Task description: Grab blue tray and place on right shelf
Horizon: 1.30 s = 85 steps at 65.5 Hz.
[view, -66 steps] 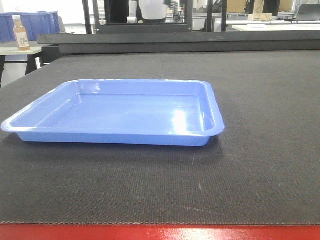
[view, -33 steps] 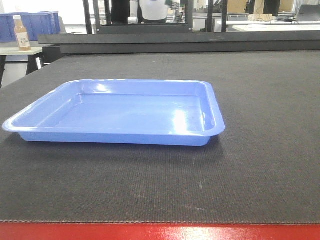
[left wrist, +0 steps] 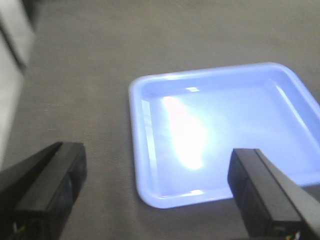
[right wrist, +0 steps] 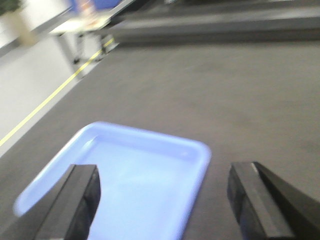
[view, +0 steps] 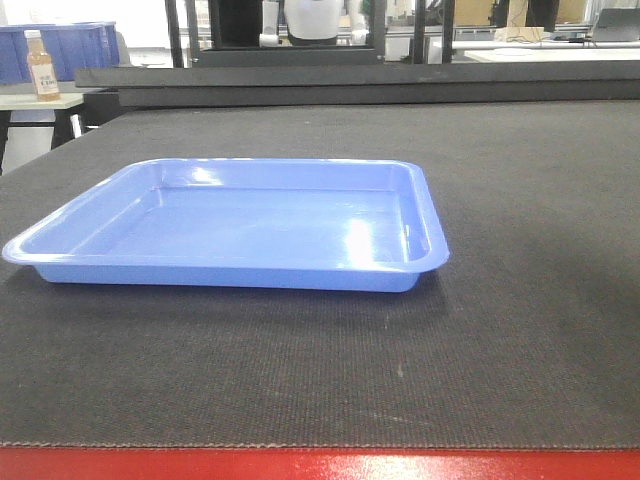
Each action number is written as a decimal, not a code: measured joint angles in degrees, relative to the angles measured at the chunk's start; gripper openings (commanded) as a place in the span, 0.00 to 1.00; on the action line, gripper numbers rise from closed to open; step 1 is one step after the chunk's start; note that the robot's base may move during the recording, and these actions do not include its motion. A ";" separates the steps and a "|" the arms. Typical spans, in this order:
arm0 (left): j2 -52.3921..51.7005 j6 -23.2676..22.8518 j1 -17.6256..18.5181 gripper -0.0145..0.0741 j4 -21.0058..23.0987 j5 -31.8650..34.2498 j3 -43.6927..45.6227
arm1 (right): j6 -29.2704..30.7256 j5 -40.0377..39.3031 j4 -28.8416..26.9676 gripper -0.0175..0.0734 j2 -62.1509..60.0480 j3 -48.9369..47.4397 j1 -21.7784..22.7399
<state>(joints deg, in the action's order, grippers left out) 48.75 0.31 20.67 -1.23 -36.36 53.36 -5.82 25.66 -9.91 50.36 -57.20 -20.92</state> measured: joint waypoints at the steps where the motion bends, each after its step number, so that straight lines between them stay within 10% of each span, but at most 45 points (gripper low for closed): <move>1: 0.92 0.10 0.52 0.72 0.00 -0.42 1.04 | 0.00 0.25 -0.11 0.88 1.08 -0.73 -0.81; 21: 24.65 -2.18 0.03 0.72 0.22 -14.34 19.66 | -1.52 16.31 2.51 0.88 30.15 -18.73 -8.81; 43: 45.04 -4.05 -7.43 0.72 2.15 -19.66 31.49 | -21.96 31.80 21.79 0.88 48.26 -34.78 -8.57; 85: 61.50 -4.05 -7.98 0.71 5.44 -17.59 33.75 | -23.54 29.84 15.79 0.88 62.90 -36.17 -5.35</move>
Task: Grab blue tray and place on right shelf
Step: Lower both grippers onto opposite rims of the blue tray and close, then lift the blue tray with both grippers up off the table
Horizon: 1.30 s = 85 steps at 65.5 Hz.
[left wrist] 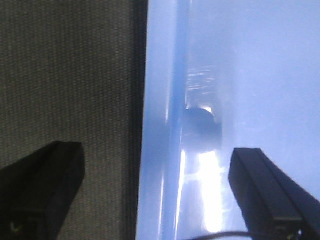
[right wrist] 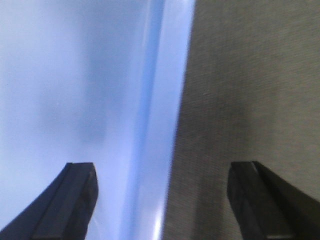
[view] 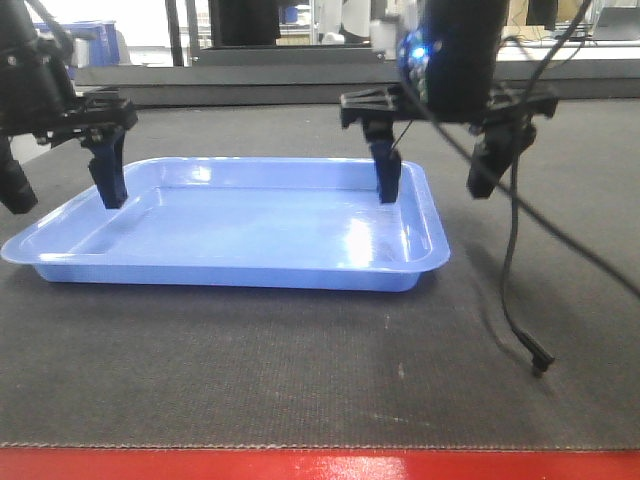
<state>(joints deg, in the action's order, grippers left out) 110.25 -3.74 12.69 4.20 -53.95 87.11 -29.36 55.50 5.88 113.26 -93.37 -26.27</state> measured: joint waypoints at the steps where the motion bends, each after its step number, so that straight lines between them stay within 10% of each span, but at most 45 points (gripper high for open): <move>1: 0.15 0.00 0.00 0.71 0.10 0.00 0.00 | 0.00 -0.24 -0.12 0.88 0.19 0.00 0.00; 21: 2.07 0.00 0.00 0.70 0.39 0.29 0.25 | 0.00 -1.35 -1.78 0.82 3.49 -0.19 -0.14; 37: 2.10 0.00 0.00 0.25 1.85 0.29 0.25 | -0.25 -1.30 -2.54 0.23 3.94 -0.41 -0.14; 41: 2.10 0.00 0.00 0.09 1.78 0.29 0.25 | -0.68 -1.42 -2.98 0.27 3.82 -0.62 -0.02; 85: -12.46 -0.52 0.67 0.12 2.96 -11.99 4.54 | 0.81 9.81 -1.35 0.25 -9.71 -5.15 -0.13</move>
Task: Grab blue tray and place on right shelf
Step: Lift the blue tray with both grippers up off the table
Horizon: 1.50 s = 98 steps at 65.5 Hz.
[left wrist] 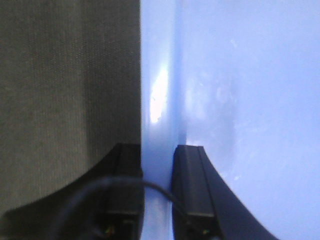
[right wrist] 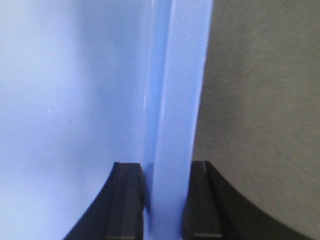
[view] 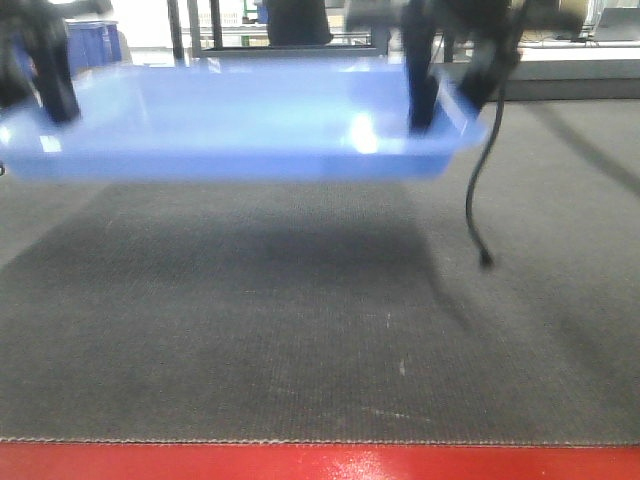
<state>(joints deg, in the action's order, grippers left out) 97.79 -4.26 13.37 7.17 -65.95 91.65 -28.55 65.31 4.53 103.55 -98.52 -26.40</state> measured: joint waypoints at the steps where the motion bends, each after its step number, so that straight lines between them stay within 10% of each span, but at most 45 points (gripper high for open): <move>1: -0.69 0.00 0.15 0.12 -0.01 -0.34 -0.06 | 0.30 0.26 0.08 0.25 -0.68 0.00 0.00; 56: -15.81 -11.85 20.09 0.12 -4.53 -4.71 -8.45 | 2.19 3.98 2.14 0.25 -37.42 26.54 -1.62; 98: -15.94 -12.73 21.21 0.12 -4.53 -4.24 -9.22 | 2.29 4.89 2.77 0.25 -38.28 26.78 -1.62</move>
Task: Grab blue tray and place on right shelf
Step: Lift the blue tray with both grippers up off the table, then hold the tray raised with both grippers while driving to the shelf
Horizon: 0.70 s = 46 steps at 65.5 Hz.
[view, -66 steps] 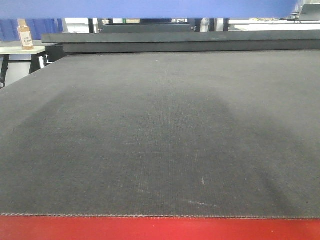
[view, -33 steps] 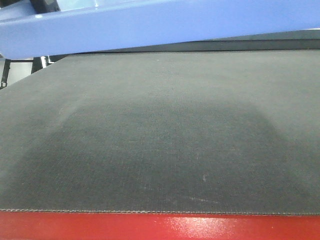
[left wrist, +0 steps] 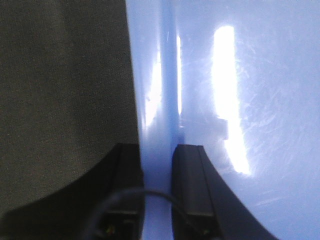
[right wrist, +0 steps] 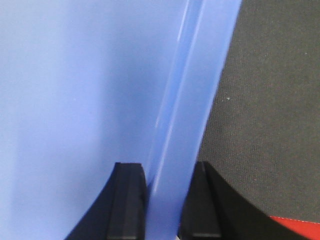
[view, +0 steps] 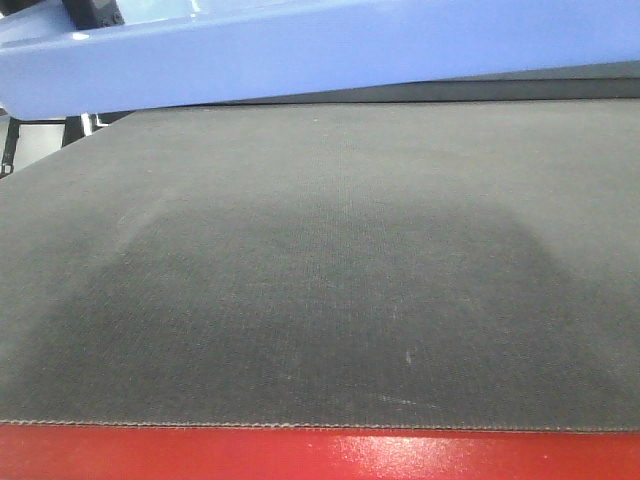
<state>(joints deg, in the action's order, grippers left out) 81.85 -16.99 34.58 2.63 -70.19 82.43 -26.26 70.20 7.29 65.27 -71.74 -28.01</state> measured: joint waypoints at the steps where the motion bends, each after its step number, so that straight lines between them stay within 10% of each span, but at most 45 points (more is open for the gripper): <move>1: 0.00 0.00 0.00 0.12 0.00 0.00 0.00 | 0.00 0.00 0.00 0.25 0.00 0.00 0.00; 46: 0.00 0.00 0.00 0.11 0.00 0.00 0.00 | 0.00 -0.11 0.00 0.25 0.00 0.09 0.00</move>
<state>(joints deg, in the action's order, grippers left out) 81.85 -16.99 34.58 2.63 -70.19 82.43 -26.26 70.10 7.29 65.27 -71.65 -28.01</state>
